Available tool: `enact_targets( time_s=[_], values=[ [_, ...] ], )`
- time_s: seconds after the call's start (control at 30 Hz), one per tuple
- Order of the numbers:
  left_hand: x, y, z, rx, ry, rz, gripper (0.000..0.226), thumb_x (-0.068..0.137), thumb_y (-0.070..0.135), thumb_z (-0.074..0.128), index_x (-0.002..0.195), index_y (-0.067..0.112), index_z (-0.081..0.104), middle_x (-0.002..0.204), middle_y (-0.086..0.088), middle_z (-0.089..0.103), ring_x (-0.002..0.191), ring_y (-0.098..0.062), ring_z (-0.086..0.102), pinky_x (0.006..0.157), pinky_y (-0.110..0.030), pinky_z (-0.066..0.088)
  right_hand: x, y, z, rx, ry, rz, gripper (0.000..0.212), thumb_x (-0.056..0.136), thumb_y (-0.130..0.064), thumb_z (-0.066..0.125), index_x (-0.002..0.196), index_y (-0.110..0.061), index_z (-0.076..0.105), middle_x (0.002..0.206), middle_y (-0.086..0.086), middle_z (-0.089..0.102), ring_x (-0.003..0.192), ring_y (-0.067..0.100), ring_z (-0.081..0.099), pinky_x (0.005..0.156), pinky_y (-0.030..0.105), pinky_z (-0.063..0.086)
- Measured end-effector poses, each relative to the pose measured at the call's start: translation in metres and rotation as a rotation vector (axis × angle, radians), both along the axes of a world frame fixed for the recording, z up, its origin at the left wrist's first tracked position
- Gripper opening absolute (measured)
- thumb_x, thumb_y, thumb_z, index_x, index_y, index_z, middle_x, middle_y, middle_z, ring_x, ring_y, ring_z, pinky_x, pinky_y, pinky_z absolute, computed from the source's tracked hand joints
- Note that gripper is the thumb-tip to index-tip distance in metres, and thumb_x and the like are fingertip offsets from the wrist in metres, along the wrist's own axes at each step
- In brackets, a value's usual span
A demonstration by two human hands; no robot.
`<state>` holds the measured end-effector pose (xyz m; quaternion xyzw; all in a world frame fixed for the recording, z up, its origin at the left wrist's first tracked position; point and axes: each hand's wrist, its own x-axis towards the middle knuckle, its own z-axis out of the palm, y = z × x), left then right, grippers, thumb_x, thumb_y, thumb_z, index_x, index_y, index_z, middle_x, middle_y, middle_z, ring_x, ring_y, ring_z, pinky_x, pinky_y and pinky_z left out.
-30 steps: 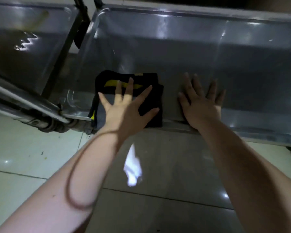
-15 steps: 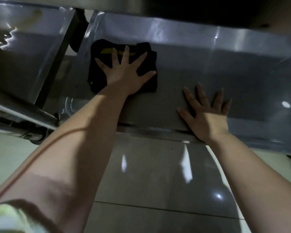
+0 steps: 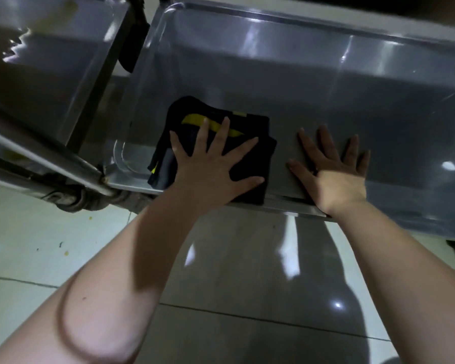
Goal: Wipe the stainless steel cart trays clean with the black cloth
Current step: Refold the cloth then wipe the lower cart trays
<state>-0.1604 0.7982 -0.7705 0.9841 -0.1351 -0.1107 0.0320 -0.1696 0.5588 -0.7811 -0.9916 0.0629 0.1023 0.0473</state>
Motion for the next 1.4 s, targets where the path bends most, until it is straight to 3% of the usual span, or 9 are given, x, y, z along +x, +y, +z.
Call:
enact_targets(
  time_s=[0.2,0.53,0.77,0.9,1.03,1.27,1.4],
  values=[
    [0.037,0.044,0.000,0.033,-0.024,0.137,0.076,0.074,0.092,0.015,0.143,0.066,-0.005,0.164,0.008,-0.018,0.149,-0.035,-0.013,0.102,-0.080,-0.009,0.001,-0.001,-0.002,0.000,-0.001,-0.004,0.064,0.089,-0.078,0.025,0.145,-0.063,-0.001,0.163,-0.019,-0.006,0.148,0.041,-0.012,0.117,0.058,-0.009],
    [0.119,0.036,0.007,-0.012,0.001,0.151,0.076,0.076,0.092,0.021,0.145,0.065,0.002,0.165,0.005,-0.012,0.150,-0.036,-0.010,0.105,-0.077,-0.010,0.003,0.002,0.001,-0.004,0.011,-0.017,0.065,0.088,-0.078,0.024,0.145,-0.063,-0.002,0.162,-0.020,-0.007,0.148,0.040,-0.015,0.116,0.059,-0.011],
    [0.032,0.052,0.006,0.033,0.031,0.143,0.073,0.076,0.089,0.016,0.141,0.067,-0.007,0.163,0.007,-0.018,0.149,-0.034,-0.013,0.106,-0.077,-0.006,0.002,0.001,0.003,-0.024,0.028,-0.018,0.065,0.087,-0.079,0.021,0.145,-0.062,-0.003,0.162,-0.020,-0.009,0.148,0.040,-0.015,0.116,0.060,-0.009],
    [-0.027,0.067,0.006,0.022,-0.003,0.097,0.071,0.072,0.089,-0.001,0.139,0.069,-0.007,0.165,0.006,-0.012,0.150,-0.033,-0.010,0.107,-0.076,-0.004,0.001,0.001,0.000,-0.004,0.007,-0.011,0.065,0.087,-0.079,0.021,0.145,-0.063,-0.002,0.162,-0.020,-0.009,0.148,0.039,-0.015,0.116,0.060,-0.011],
    [-0.028,0.059,0.009,0.025,0.027,0.137,0.073,0.072,0.089,0.002,0.141,0.067,-0.002,0.164,0.008,-0.014,0.150,-0.033,-0.012,0.107,-0.076,-0.005,-0.001,-0.002,0.003,0.028,0.029,0.012,0.064,0.089,-0.075,0.026,0.147,-0.061,0.001,0.162,-0.019,-0.009,0.148,0.039,-0.015,0.116,0.058,-0.013],
    [-0.024,0.056,0.011,0.039,0.058,0.158,0.070,0.066,0.096,-0.001,0.131,0.076,-0.015,0.163,0.010,-0.018,0.149,-0.031,-0.016,0.107,-0.076,-0.008,-0.026,-0.049,0.018,0.063,0.116,0.157,0.064,0.091,-0.074,0.027,0.147,-0.060,0.002,0.161,-0.022,-0.007,0.151,0.025,-0.009,0.121,0.046,-0.003],
    [-0.024,0.042,0.012,0.030,0.097,0.203,0.072,0.067,0.093,0.006,0.135,0.074,-0.010,0.162,0.009,-0.021,0.149,-0.033,-0.018,0.106,-0.076,-0.009,-0.036,-0.062,0.006,0.019,0.062,0.077,0.069,0.080,-0.081,0.012,0.145,-0.063,-0.003,0.162,-0.019,-0.010,0.149,0.035,-0.012,0.120,0.048,-0.008]
  ],
)
